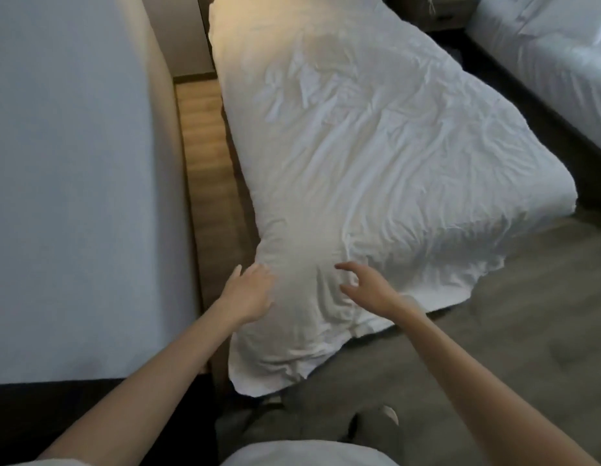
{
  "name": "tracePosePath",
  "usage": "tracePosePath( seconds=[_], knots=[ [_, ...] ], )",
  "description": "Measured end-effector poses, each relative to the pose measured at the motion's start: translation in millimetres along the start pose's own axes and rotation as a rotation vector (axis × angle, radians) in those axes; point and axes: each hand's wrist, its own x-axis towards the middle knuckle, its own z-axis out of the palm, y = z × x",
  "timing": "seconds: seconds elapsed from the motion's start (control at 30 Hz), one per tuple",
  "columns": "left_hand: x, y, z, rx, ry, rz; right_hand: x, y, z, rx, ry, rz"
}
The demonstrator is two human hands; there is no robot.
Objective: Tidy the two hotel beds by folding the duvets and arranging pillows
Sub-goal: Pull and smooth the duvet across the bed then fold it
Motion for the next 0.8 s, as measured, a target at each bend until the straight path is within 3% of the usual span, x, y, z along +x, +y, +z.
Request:
tracePosePath(
  seconds=[0.23,0.57,0.8],
  knots=[
    [45,145,-77,0.035,0.289,0.142,-42,87,-107,-0.076,0.236,-0.010],
    [105,387,-122,0.115,0.358,0.254,-131,259,-263,-0.263,0.500,0.033],
    [162,509,-152,0.146,0.371,0.327,-155,351,-355,-0.388,0.659,0.036]
  ],
)
